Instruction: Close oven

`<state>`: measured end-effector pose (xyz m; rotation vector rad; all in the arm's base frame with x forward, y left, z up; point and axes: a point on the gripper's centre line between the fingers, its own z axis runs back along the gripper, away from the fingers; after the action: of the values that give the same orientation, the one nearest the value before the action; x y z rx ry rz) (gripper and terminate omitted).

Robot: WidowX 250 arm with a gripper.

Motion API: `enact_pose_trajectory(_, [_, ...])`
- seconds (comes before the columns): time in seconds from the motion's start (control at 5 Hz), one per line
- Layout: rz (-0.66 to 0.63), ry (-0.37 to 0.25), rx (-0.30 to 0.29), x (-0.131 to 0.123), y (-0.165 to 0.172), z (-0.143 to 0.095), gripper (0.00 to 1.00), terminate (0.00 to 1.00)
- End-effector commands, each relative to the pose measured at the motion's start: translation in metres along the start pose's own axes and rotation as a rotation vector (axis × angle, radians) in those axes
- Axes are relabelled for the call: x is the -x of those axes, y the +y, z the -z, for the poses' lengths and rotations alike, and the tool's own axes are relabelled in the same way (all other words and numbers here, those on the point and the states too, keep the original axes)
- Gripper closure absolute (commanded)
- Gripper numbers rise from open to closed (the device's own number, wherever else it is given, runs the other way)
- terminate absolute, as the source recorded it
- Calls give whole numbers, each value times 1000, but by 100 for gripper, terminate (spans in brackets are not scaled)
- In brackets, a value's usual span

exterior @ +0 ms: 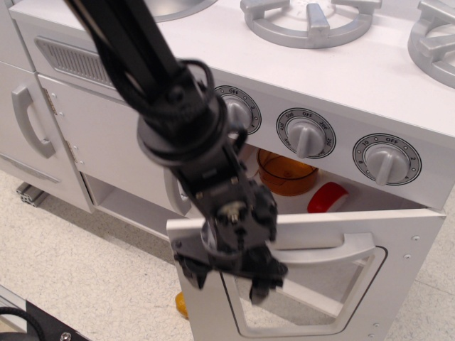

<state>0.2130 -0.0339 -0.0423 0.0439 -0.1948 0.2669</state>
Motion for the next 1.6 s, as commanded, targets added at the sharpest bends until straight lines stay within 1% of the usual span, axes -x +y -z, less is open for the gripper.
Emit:
enact_pose_trajectory(0.0, [-84, -40, 25, -41, 12, -7, 0, 0])
enact_pose_trajectory(0.2, [-121, -48, 32, -57, 12, -4, 0, 0])
enact_pose_trajectory(0.6, [-156, -79, 41, -77, 15, -4, 0, 0])
enact_pose_trajectory(0.8, [-158, -91, 73, -67, 18, -13, 0, 0])
enact_pose_trajectory(1.0, [-128, -94, 102, -53, 22, -23, 0, 0])
enact_pose_trajectory(1.2, [-117, -34, 107, -46, 29, -36, 0, 0])
enact_pose_trajectory(1.4, [-148, 58, 58, -46, 36, -53, 0, 0])
